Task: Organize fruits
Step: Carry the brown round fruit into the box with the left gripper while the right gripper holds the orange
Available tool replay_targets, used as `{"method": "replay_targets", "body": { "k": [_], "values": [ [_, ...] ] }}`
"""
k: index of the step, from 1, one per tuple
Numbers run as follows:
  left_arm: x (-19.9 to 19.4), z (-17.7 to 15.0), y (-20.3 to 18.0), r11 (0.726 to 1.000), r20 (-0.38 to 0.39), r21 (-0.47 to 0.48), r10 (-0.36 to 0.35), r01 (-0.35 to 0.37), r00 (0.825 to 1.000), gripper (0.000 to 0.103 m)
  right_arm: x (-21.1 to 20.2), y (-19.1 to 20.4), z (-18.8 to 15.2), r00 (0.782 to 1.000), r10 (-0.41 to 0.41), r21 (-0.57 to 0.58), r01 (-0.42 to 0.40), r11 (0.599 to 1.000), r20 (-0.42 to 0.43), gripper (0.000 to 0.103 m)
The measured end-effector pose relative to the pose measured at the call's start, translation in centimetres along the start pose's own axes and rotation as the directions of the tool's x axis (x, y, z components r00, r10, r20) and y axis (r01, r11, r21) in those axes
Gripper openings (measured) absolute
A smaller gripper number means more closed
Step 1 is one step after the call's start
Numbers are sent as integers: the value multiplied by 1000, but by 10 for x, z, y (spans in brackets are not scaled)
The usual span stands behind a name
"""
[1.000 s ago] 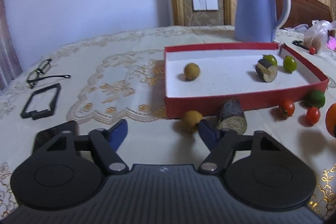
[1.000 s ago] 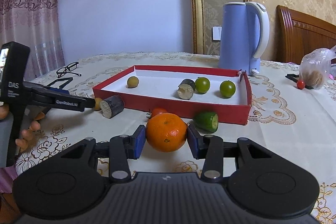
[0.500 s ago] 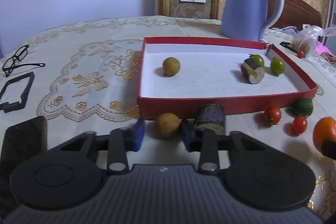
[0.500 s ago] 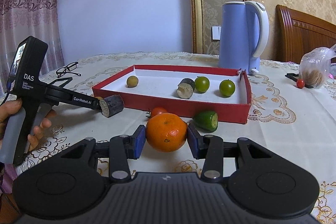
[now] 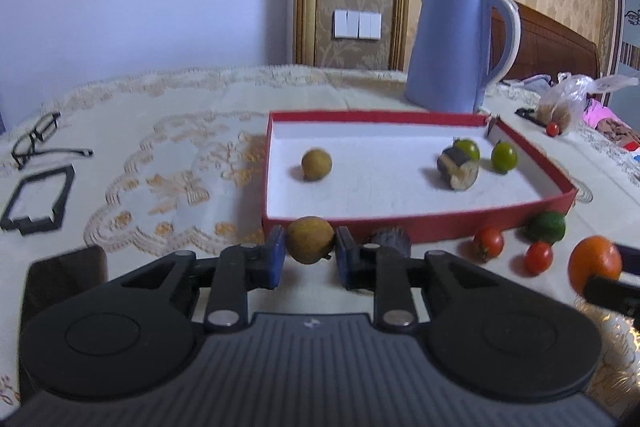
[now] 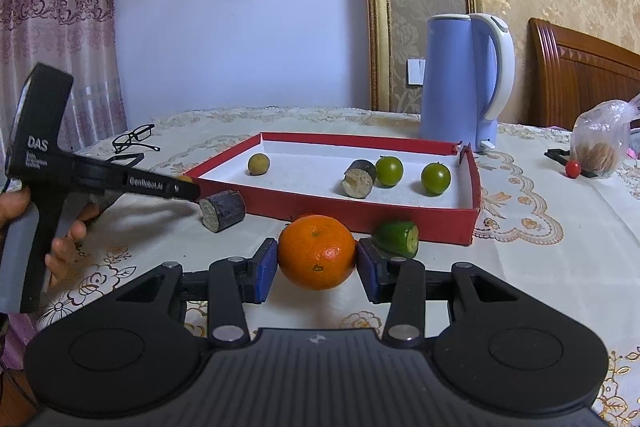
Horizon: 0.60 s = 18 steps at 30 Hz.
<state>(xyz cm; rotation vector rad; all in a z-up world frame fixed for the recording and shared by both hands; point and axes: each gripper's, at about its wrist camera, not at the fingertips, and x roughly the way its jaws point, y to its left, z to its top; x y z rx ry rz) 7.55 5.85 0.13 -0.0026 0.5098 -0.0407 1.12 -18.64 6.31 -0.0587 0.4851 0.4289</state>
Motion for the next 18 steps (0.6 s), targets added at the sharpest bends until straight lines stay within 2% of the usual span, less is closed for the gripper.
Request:
{"method": "replay_targets", "body": {
  "k": [10, 18],
  "values": [
    [-10, 25, -33, 996, 68, 88, 13, -19, 998, 24, -9, 1, 3, 1000, 10, -7, -10, 1000, 19, 42],
    [7, 46, -62, 989, 88, 142, 31, -43, 996, 24, -12, -1, 4, 1000, 14, -3, -14, 1000, 25, 42]
  ]
}}
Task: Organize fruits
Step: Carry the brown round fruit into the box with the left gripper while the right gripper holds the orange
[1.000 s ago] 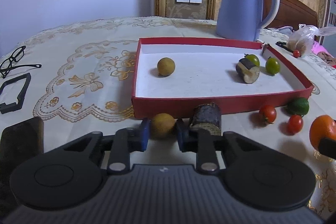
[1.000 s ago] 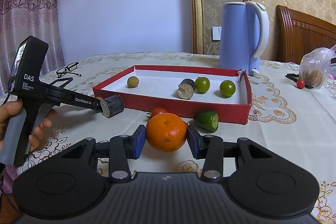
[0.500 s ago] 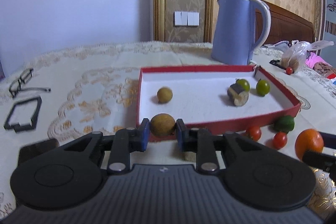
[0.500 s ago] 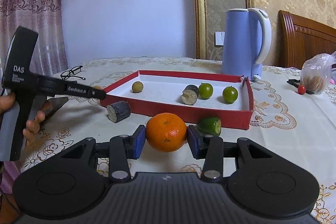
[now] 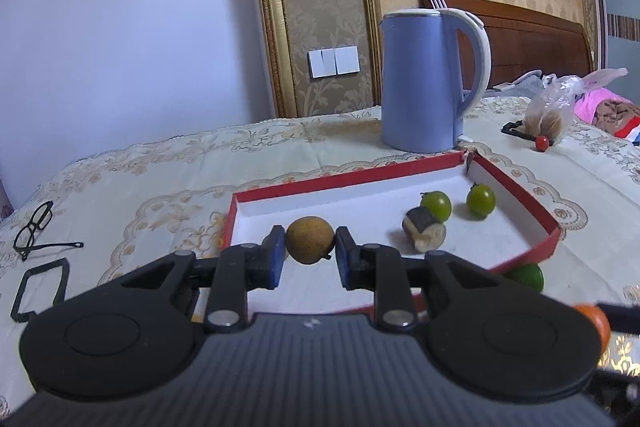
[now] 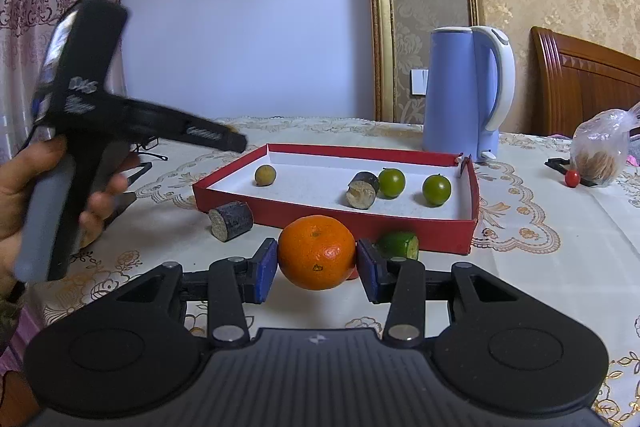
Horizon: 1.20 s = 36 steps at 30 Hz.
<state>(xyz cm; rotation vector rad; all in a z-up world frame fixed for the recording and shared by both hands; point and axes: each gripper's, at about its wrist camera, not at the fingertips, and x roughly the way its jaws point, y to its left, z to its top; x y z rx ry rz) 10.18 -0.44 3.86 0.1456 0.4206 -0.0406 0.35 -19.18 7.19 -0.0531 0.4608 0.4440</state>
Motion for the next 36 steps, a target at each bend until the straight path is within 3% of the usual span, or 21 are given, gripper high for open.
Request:
{"method": "replay_targets", "body": {
  "k": [9, 25, 36],
  "values": [
    [30, 19, -13, 999, -11, 21, 36, -35, 999, 24, -3, -4, 0, 1000, -3, 7, 3, 1000, 3, 42],
    [109, 28, -31, 994, -143, 57, 99, -92, 985, 25, -5, -9, -3, 1000, -9, 16, 9, 1000, 1, 42],
    [97, 21, -30, 993, -138, 41, 117, -113, 983, 45, -6, -12, -5, 1000, -12, 24, 11, 1000, 1, 42]
  ]
}}
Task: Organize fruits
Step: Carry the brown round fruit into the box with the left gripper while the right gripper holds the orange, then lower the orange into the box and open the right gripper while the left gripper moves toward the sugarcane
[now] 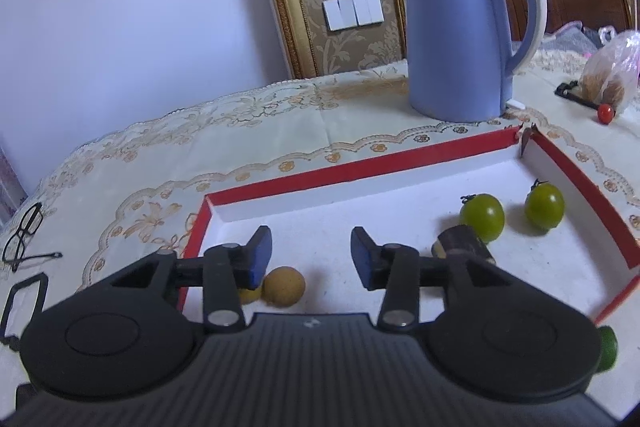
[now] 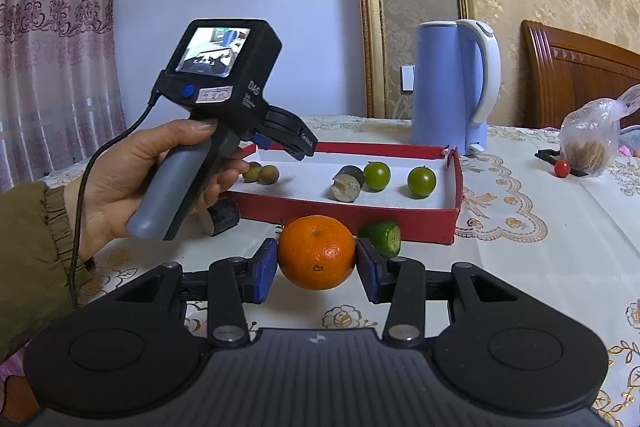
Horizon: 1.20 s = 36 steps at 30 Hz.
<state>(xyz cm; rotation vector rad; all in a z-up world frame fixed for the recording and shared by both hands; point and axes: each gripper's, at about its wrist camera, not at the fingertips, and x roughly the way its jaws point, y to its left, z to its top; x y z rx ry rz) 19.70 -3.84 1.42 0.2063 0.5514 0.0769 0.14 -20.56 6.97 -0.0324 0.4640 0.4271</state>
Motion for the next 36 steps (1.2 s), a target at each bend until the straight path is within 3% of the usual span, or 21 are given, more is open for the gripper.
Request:
{"method": "replay_targets", "body": {
  "k": [2, 4, 5, 19, 36],
  "values": [
    [-11, -6, 6, 1000, 17, -28, 13, -12, 1000, 68, 0, 1, 0, 1000, -1, -2, 1, 1000, 0, 42],
    [-23, -14, 13, 998, 39, -57, 36, -34, 999, 84, 1, 2, 1, 1000, 0, -5, 0, 1000, -1, 42],
    [-30, -18, 16, 997, 53, -67, 44, -40, 998, 86, 1, 3, 1, 1000, 0, -8, 0, 1000, -1, 42],
    [-66, -69, 67, 974, 44, -217, 69, -58, 997, 103, 7, 18, 4, 1000, 13, -36, -13, 999, -7, 42],
    [-76, -87, 80, 966, 38, -259, 18, -8, 999, 103, 19, 22, 17, 1000, -1, -54, 2, 999, 10, 42]
  ]
}}
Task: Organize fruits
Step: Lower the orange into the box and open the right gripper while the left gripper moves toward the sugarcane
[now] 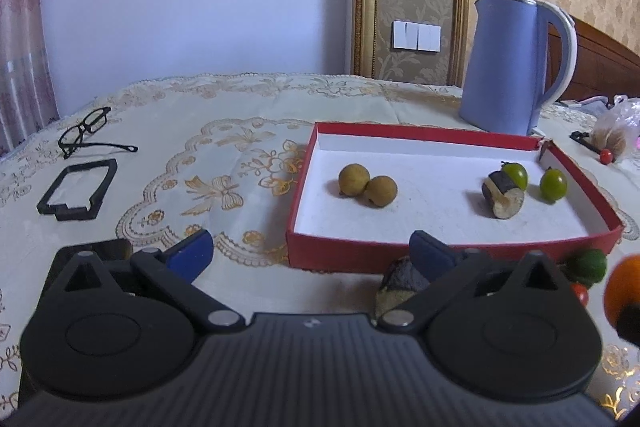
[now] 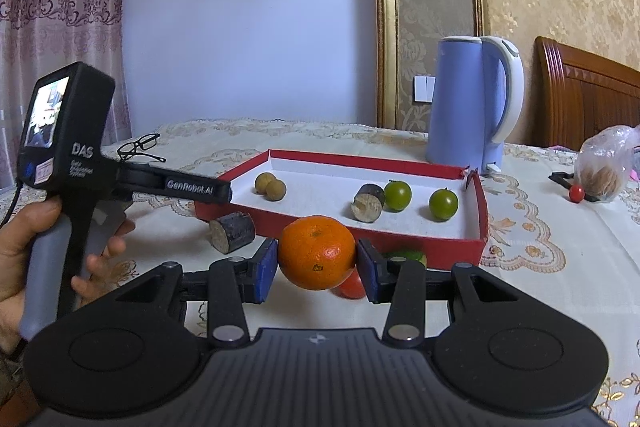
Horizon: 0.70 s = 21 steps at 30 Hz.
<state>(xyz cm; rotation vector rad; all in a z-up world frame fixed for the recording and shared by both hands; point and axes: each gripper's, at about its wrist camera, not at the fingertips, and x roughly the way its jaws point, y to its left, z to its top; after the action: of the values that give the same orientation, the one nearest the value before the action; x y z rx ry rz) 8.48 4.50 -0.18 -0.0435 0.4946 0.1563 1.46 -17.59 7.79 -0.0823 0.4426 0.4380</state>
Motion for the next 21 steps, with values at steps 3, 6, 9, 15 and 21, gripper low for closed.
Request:
{"method": "replay_targets", "body": {
  "k": [3, 6, 9, 15, 21],
  "values": [
    [-6, -4, 5, 1000, 0, -17, -23, 23, 1000, 103, 5, 0, 4, 1000, -2, -3, 2, 1000, 3, 42],
    [-13, -7, 9, 999, 3, -22, -26, 26, 1000, 103, 13, -1, 10, 1000, -2, -4, 2, 1000, 6, 42],
    [-18, -10, 15, 998, -2, -33, -46, 46, 999, 103, 21, -1, 17, 1000, -5, -7, 5, 1000, 12, 42],
    [-28, -13, 24, 995, 5, -36, -95, 95, 996, 103, 49, -3, 34, 1000, -14, -21, 14, 1000, -5, 42],
    [-30, -18, 17, 996, 1, 9, -88, 88, 996, 103, 92, 3, 52, 999, -15, -43, 13, 999, -44, 42]
  ]
}}
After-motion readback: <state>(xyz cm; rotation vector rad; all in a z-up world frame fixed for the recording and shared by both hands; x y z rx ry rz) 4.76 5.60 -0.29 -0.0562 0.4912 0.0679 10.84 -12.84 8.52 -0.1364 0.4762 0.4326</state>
